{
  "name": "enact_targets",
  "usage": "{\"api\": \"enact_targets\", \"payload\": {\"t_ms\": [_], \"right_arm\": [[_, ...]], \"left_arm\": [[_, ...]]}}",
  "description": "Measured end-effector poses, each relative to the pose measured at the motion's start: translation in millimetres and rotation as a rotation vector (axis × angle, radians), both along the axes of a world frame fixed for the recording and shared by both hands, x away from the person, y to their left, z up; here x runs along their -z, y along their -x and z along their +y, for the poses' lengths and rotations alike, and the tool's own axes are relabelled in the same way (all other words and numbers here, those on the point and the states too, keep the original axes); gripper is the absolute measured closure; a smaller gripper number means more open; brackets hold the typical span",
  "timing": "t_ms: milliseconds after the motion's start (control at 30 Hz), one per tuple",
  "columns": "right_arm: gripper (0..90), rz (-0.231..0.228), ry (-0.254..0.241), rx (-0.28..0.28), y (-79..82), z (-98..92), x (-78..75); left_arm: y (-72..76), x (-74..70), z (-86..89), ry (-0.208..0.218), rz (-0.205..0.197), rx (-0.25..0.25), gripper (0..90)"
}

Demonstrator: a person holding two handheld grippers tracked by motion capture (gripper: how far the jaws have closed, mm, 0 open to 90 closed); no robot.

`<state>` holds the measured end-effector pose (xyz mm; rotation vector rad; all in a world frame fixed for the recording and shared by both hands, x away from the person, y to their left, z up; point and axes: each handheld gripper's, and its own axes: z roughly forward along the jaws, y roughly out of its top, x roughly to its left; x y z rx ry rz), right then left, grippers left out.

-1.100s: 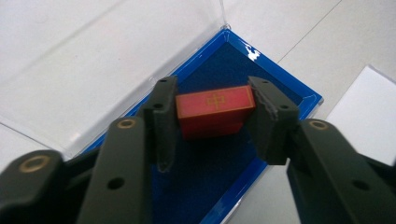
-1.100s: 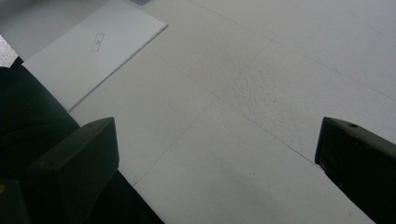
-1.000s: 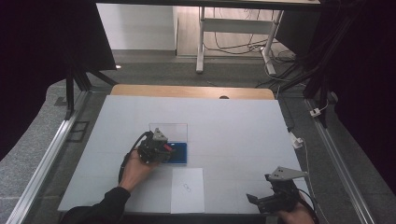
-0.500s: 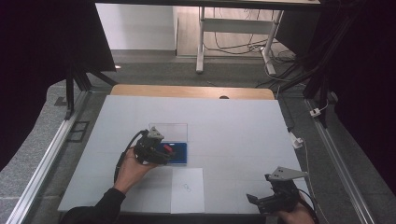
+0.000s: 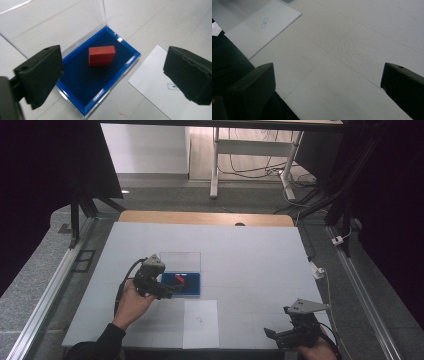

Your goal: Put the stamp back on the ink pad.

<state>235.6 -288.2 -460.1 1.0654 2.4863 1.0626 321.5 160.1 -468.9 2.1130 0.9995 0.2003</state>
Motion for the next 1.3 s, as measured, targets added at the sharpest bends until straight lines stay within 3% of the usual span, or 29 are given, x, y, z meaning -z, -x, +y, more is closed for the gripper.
{"api": "enact_targets", "payload": {"t_ms": [400,667,1300], "right_arm": [[0.0,0.004,0.005,0.012,-0.4,0.6,0.2],[0.0,0.010,-0.007,0.015,-1.4,-0.5,0.5],[0.0,0.021,-0.025,0.030,-2.4,-2.4,0.3]], "left_arm": [[19.3,-8.0,11.4,0.006,-0.012,0.036,0.0],[39.8,-9.9,24.1,0.021,-0.030,0.026,0.0],[94.1,-5.6,66.7,0.041,-0.051,-0.068,0.0]]}}
